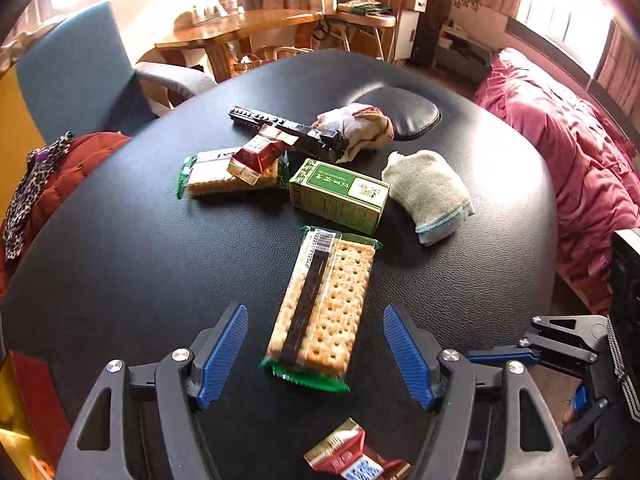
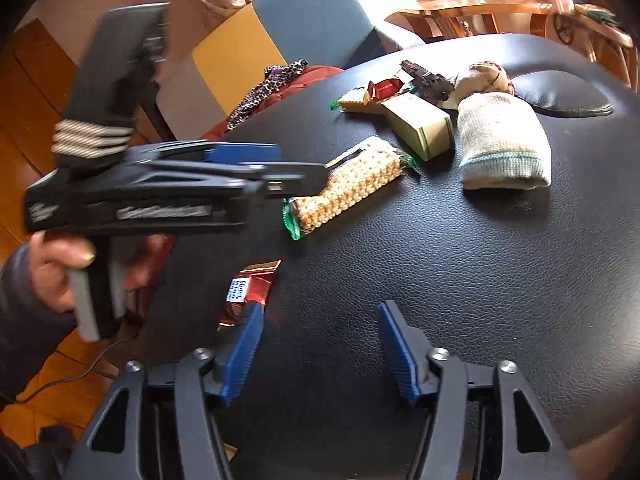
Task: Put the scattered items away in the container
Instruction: 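Reach the left tool to the green-wrapped cracker pack and grasp it, then grasp the red chocolate bar with the right tool while the left tool holds the crackers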
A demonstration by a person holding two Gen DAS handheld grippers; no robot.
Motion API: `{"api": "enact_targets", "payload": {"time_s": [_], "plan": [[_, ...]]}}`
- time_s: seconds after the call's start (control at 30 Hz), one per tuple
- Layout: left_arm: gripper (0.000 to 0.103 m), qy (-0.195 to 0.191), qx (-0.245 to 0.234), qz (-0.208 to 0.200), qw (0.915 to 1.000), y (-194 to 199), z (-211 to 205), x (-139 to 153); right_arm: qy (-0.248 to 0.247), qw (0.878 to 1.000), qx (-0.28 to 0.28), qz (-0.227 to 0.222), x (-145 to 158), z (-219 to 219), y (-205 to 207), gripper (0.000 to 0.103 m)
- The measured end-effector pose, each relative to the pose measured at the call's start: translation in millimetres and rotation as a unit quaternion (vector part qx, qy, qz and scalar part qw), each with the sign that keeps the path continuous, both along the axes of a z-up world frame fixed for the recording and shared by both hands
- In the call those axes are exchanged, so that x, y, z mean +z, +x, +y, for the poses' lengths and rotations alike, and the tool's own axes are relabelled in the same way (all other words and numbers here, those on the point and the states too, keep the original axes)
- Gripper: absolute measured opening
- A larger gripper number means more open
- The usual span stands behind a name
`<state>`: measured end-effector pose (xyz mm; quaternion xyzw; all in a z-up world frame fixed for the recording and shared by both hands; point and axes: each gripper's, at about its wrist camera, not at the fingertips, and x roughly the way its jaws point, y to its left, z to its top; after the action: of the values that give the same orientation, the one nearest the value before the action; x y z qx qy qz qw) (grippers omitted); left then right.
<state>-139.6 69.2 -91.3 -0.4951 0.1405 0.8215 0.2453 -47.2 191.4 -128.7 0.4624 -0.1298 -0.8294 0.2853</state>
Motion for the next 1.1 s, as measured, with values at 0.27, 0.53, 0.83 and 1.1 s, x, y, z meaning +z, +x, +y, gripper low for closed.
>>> {"api": "enact_targets", "payload": {"time_s": [0.27,0.53,0.83,1.1], "plan": [[0.069,-0.024,-0.024,-0.026,0.9991,-19.4,11.0,-21.5,-0.02,1.0,0.001,0.006,-3.1,-3.5,3.4,0.068],[0.05,-0.019,0.027,-0.038,0.9987,-14.8,-13.2,-30.3,-0.006,1.0,0.001,0.014,-6.0,-15.5,5.1,0.073],[0.05,-0.006,0.159,-0.043,0.9863,27.9,-94.7,-28.2,0.024,0.999,0.007,0.036,-8.9,-40.0,8.2,0.097],[0.05,0.003,0.228,-0.023,0.9734,95.7,-131.5,-28.1,0.106,0.994,-0.007,0.03,-4.8,-66.4,14.0,0.097]]}}
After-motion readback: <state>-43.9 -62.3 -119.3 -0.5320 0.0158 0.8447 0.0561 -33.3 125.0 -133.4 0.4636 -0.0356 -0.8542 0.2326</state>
